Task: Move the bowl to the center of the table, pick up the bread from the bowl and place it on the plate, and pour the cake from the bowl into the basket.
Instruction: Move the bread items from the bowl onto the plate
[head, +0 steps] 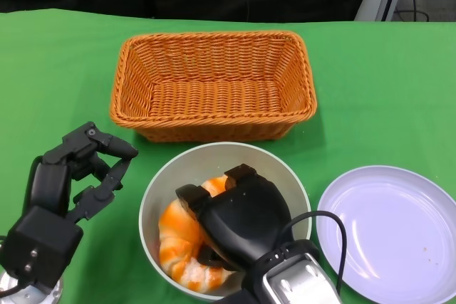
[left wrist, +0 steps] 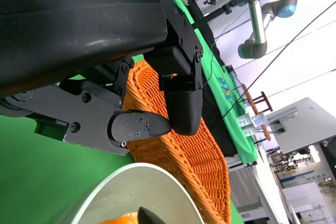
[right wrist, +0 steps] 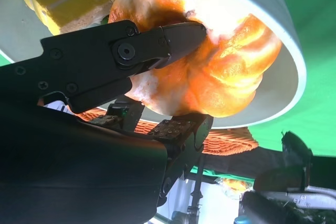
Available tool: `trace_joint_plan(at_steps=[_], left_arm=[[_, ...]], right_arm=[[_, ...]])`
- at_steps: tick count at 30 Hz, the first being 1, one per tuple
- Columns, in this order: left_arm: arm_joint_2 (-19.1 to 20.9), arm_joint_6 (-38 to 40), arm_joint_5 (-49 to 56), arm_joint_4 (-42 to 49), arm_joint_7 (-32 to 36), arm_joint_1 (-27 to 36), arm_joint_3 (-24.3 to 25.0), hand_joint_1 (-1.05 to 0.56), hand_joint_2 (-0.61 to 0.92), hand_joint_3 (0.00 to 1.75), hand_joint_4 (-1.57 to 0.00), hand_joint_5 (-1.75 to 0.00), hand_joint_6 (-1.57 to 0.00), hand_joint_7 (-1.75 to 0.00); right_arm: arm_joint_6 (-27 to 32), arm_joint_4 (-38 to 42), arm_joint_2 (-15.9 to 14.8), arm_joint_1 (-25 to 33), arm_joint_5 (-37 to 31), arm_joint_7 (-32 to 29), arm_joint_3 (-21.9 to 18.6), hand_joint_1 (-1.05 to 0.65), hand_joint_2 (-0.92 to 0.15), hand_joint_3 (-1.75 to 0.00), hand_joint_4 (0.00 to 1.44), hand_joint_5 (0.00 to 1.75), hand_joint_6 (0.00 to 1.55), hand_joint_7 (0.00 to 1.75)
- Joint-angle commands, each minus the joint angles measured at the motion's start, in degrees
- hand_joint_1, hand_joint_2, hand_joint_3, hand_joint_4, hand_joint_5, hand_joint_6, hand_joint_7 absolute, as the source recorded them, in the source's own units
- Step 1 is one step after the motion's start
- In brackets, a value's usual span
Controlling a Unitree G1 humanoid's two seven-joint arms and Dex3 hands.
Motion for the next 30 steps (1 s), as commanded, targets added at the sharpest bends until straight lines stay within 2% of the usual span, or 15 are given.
trace_joint_plan(at_steps=[1, 5, 8, 11, 13, 24, 25, 27, 30], left_arm=[[0.6, 0.3, -1.0, -0.8, -0.5, 0.6, 0.3, -0.18, 0.9, 0.39, -0.72, -1.5, -0.71, -1.22], [0.7, 0.5, -0.6, -1.0, 0.0, 0.7, 0.2, -0.18, 0.89, 0.4, -0.73, -1.46, -0.72, -1.2], [0.7, 0.6, -0.3, -1.0, 0.1, 0.6, 0.2, -0.18, 0.89, 0.41, -0.73, -1.45, -0.72, -1.2], [0.9, 0.4, 0.2, -0.6, 0.4, 0.5, 0.1, -0.19, 0.88, 0.42, -0.74, -1.45, -0.72, -1.2], [0.9, 0.2, 0.1, -0.4, 0.4, 0.5, 0.2, -0.18, 0.88, 0.43, -0.74, -1.44, -0.71, -1.2], [0.8, 0.5, -0.2, -0.5, 0.2, 0.5, 0.2, -0.19, 0.88, 0.44, -0.75, -1.44, -0.72, -1.2], [0.7, 0.7, -0.4, -0.6, 0.2, 0.5, 0.2, -0.19, 0.88, 0.44, -0.75, -1.44, -0.72, -1.2], [0.6, 1.0, -0.6, -0.8, 0.1, 0.5, 0.3, -0.18, 0.87, 0.44, -0.74, -1.43, -0.72, -1.2], [0.6, 1.1, -0.7, -0.8, 0.0, 0.5, 0.3, -0.17, 0.87, 0.45, -0.74, -1.43, -0.72, -1.2]], right_arm=[[-0.6, 2.7, -0.7, -1.2, -0.1, 3.8, 1.2, -0.52, -0.92, -0.12, 0.7, 0.72, 0.68, 0.04], [-1.0, 3.1, -1.4, -2.5, 0.3, 6.3, 1.7, -0.45, -0.92, -0.08, 0.7, 0.93, 0.71, 0.01], [-2.4, 3.4, -2.0, -2.8, 2.0, 5.6, 1.2, -0.44, -0.92, -0.07, 0.69, 0.98, 0.72, 0.01], [-5.2, 4.3, -3.2, -3.1, 5.2, 3.2, -0.1, -0.37, -0.87, -0.01, 0.94, 0.78, 1.01, 0.03], [-6.1, 4.5, -3.4, -3.1, 6.6, 2.3, -0.7, -0.37, -0.88, -0.01, 1.0, 0.71, 1.07, 0.02], [-8.3, 5.2, -4.2, -3.6, 10.2, -1.1, -2.3, -0.39, -0.92, -0.01, 1.0, 0.68, 1.03, 0.0], [-9.3, 5.3, -4.3, -3.0, 11.0, -4.6, -3.1, -0.39, -0.92, -0.01, 1.0, 0.68, 1.03, 0.0], [-10.6, 5.6, -4.4, -2.3, 12.3, -9.4, -4.0, -0.41, -0.92, -0.03, 0.94, 0.84, 1.07, 0.01], [-11.1, 6.1, -4.5, -2.4, 13.0, -11.3, -4.1, -0.41, -0.92, -0.04, 0.91, 0.9, 1.08, 0.01]])
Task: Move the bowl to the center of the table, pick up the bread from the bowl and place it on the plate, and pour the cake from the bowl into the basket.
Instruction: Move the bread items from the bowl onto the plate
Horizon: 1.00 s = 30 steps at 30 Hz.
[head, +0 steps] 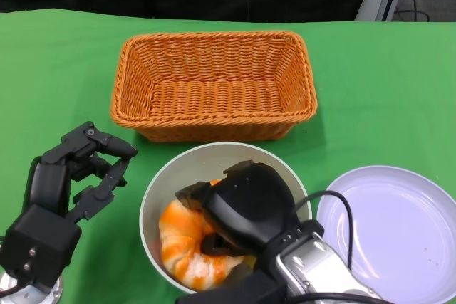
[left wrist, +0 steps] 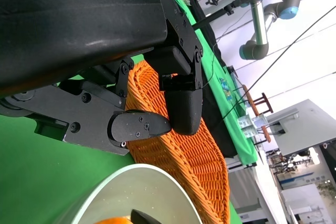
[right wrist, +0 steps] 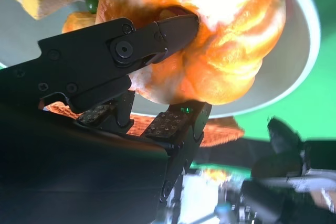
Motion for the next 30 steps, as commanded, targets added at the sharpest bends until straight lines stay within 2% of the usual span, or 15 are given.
trace_joint_plan(at_steps=[1, 4, 5, 7, 8, 9, 14, 15, 18, 23, 30], left_arm=[[0.6, 0.5, -0.5, -0.8, 0.1, 0.5, 0.3, -0.17, 0.87, 0.45, -0.74, -1.43, -0.72, -1.2], [0.6, 0.3, -0.4, -0.5, 0.2, 0.4, 0.4, -0.17, 0.86, 0.45, -0.74, -1.43, -0.72, -1.2], [0.6, 0.2, -0.3, -0.2, 0.4, 0.3, 0.4, -0.18, 0.86, 0.45, -0.74, -1.44, -0.72, -1.2], [0.7, 0.2, -0.2, 0.0, 0.5, 0.3, 0.4, -0.19, 0.86, 0.44, -0.74, -1.45, -0.72, -1.19], [0.7, 0.3, -0.1, 0.0, 0.5, 0.3, 0.4, -0.18, 0.86, 0.44, -0.73, -1.45, -0.73, -1.19], [0.7, 0.4, -0.1, 0.0, 0.5, 0.3, 0.4, -0.18, 0.86, 0.44, -0.73, -1.46, -0.73, -1.19], [0.8, 0.3, 0.0, -0.1, 0.4, 0.3, 0.4, -0.18, 0.87, 0.44, -0.73, -1.46, -0.73, -1.19], [0.9, 0.2, 0.0, -0.1, 0.4, 0.4, 0.3, -0.18, 0.87, 0.44, -0.73, -1.46, -0.72, -1.19], [1.0, 0.1, 0.1, -0.1, 0.3, 0.4, 0.3, -0.17, 0.87, 0.44, -0.73, -1.45, -0.72, -1.19], [1.1, -0.4, 0.9, 0.6, 0.9, 0.1, 0.3, -0.17, 0.87, 0.43, -0.73, -1.45, -0.72, -1.21], [0.8, 0.3, 0.6, 0.6, 0.9, 0.0, 0.4, -0.17, 0.88, 0.42, -0.75, -1.44, -0.71, -1.21]], right_arm=[[-0.7, 1.6, -1.0, 1.0, 1.4, -0.7, -0.2, -0.41, -0.92, -0.04, 0.91, 0.9, 1.08, 0.01], [-2.0, 1.1, -1.5, 1.1, 3.2, -2.3, -1.2, -0.41, -0.92, -0.04, 0.91, 0.91, 1.08, 0.01], [-3.1, 0.5, -1.8, 1.3, 4.4, -3.4, -2.1, -0.4, -0.92, -0.12, 0.86, 0.9, 1.07, 0.0], [-4.7, -0.3, -2.3, 1.6, 6.3, -5.4, -3.6, -0.39, -0.92, -0.16, 0.84, 0.9, 1.07, 0.0], [-5.2, -0.6, -2.3, 1.7, 6.8, -6.2, -4.0, -0.37, -0.92, -0.17, 0.8, 1.04, 1.1, 0.02], [-5.6, -0.8, -2.4, 1.7, 7.2, -6.7, -4.3, -0.36, -0.92, -0.17, 0.78, 1.1, 1.11, 0.02], [-6.2, -1.6, -2.8, 1.7, 8.2, -7.2, -5.1, -0.35, -0.92, -0.17, 0.76, 1.17, 1.12, 0.03], [-6.3, -2.3, -3.0, 1.8, 8.6, -7.0, -5.6, -0.34, -0.92, -0.18, 0.68, 1.39, 1.15, 0.08], [-6.3, -3.1, -3.2, 1.8, 9.2, -6.9, -6.0, -0.32, -0.92, -0.19, 0.61, 1.56, 1.16, 0.13], [-7.0, -8.7, -4.6, 2.8, 10.4, -6.1, -8.3, -0.33, -0.92, -0.14, 0.63, 1.57, 1.16, 0.15], [-7.4, -12.0, -5.0, 3.9, 12.2, -4.4, -9.9, -0.32, -0.92, -0.12, 0.66, 1.52, 1.15, 0.17]])
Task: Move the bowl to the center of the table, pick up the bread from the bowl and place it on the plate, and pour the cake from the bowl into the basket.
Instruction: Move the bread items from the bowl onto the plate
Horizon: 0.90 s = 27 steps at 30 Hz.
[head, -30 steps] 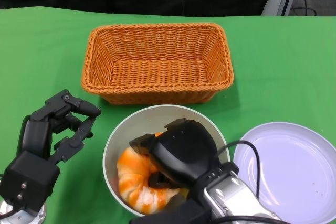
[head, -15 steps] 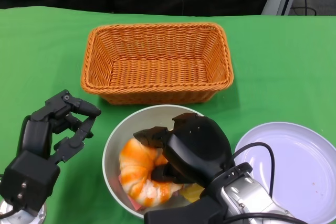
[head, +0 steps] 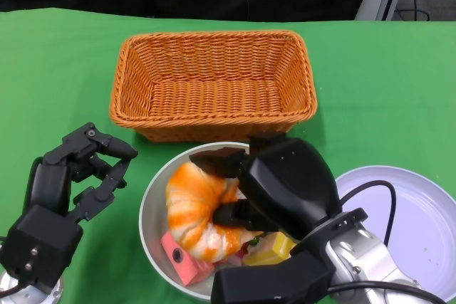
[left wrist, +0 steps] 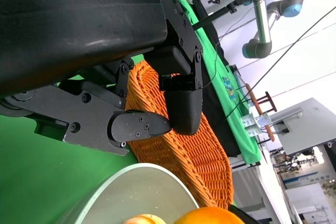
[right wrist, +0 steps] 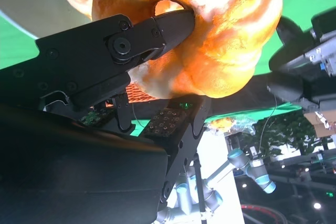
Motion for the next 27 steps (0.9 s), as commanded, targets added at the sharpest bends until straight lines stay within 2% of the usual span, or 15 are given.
trace_joint_plan(at_steps=[1, 8, 11, 12, 15, 18, 23, 27], left_arm=[[0.8, 0.3, -0.1, 0.3, 0.6, 0.0, 0.4, -0.17, 0.88, 0.42, -0.75, -1.44, -0.71, -1.2], [0.7, -0.2, -0.7, 0.8, 0.3, -0.2, 0.4, -0.16, 0.89, 0.4, -0.73, -1.46, -0.71, -1.19], [0.8, -0.5, -0.4, 1.1, 0.5, -0.3, 0.4, -0.16, 0.89, 0.39, -0.73, -1.45, -0.72, -1.17], [0.8, -0.5, -0.4, 1.1, 0.5, -0.3, 0.4, -0.16, 0.89, 0.39, -0.73, -1.45, -0.72, -1.17], [0.8, -0.3, -0.4, 0.9, 0.4, -0.3, 0.3, -0.16, 0.9, 0.39, -0.73, -1.45, -0.72, -1.17], [0.7, -0.6, -0.6, 1.3, 0.3, -0.4, 0.4, -0.16, 0.9, 0.38, -0.73, -1.45, -0.72, -1.18], [0.7, -0.6, -0.7, 1.4, 0.3, -0.4, 0.3, -0.16, 0.91, 0.37, -0.74, -1.45, -0.71, -1.18], [0.8, -0.9, -0.8, 1.6, 0.2, -0.5, 0.4, -0.16, 0.91, 0.36, -0.74, -1.45, -0.72, -1.18]], right_arm=[[-0.7, -1.3, -0.7, 0.6, 0.9, 0.2, -1.2, -0.32, -0.92, -0.12, 0.66, 1.52, 1.15, 0.18], [-0.5, -3.3, -0.4, 1.5, 2.6, 1.7, -2.8, -0.3, -0.92, -0.09, 0.73, 1.43, 1.14, 0.18], [0.3, -5.0, -0.1, 2.1, 3.0, 3.1, -3.6, -0.3, -0.92, -0.09, 0.75, 1.33, 1.13, 0.15], [0.3, -5.4, -0.1, 2.2, 3.1, 3.2, -3.9, -0.29, -0.92, -0.07, 0.79, 1.25, 1.14, 0.13], [-0.5, -7.4, -0.7, 2.8, 4.3, 3.0, -5.4, -0.27, -0.92, -0.08, 0.83, 1.2, 1.15, 0.12], [-1.4, -10.0, -1.3, 3.9, 6.0, 2.6, -7.8, -0.23, -0.92, -0.09, 0.8, 1.34, 1.18, 0.12], [-1.5, -15.1, -3.0, 6.6, 8.6, 4.5, -11.9, -0.21, -0.92, -0.12, 0.8, 1.42, 1.22, 0.16], [-1.6, -20.2, -5.9, 10.5, 10.8, 6.7, -16.6, -0.21, -0.92, -0.1, 0.81, 1.46, 1.11, 0.41]])
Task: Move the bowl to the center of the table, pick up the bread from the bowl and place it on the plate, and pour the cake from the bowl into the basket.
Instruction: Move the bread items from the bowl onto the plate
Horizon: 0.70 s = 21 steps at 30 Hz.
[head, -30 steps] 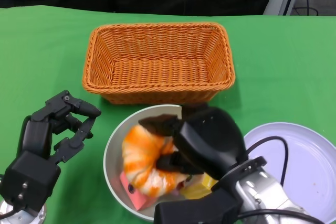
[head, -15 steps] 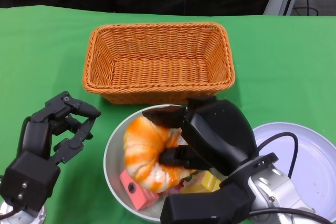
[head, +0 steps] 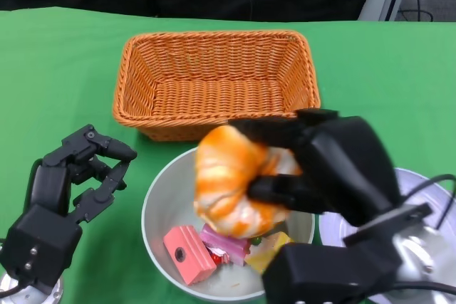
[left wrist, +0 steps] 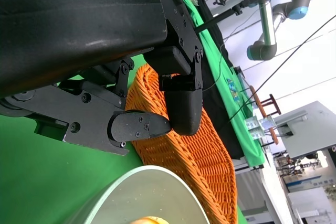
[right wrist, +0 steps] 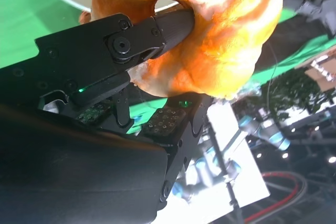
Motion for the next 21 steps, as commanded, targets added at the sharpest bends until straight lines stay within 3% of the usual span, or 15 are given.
trace_joint_plan(at_steps=[1, 11, 21], left_arm=[[0.8, -0.7, -0.4, 0.6, 0.2, -0.3, 0.4, -0.16, 0.91, 0.36, -0.74, -1.45, -0.72, -1.18], [1.2, -1.2, -1.1, 1.9, -0.1, -0.9, 0.9, -0.17, 0.9, 0.37, -0.73, -1.45, -0.73, -1.17], [1.5, -1.3, -1.0, 2.6, -0.3, -1.3, 1.4, -0.17, 0.9, 0.38, -0.74, -1.46, -0.73, -1.18]], right_arm=[[-0.3, -4.2, -3.2, 3.3, 1.6, 1.8, -4.3, -0.2, -0.92, -0.09, 0.82, 1.45, 1.08, 0.48], [-1.8, -6.3, -8.8, 13.7, 5.1, 1.9, -15.8, -0.13, -0.91, -0.06, 0.81, 1.45, 1.01, 0.61], [-5.9, 4.5, -11.5, 17.8, 3.9, -4.4, -20.0, -0.11, -0.9, -0.03, 0.78, 1.61, 1.0, 0.72]])
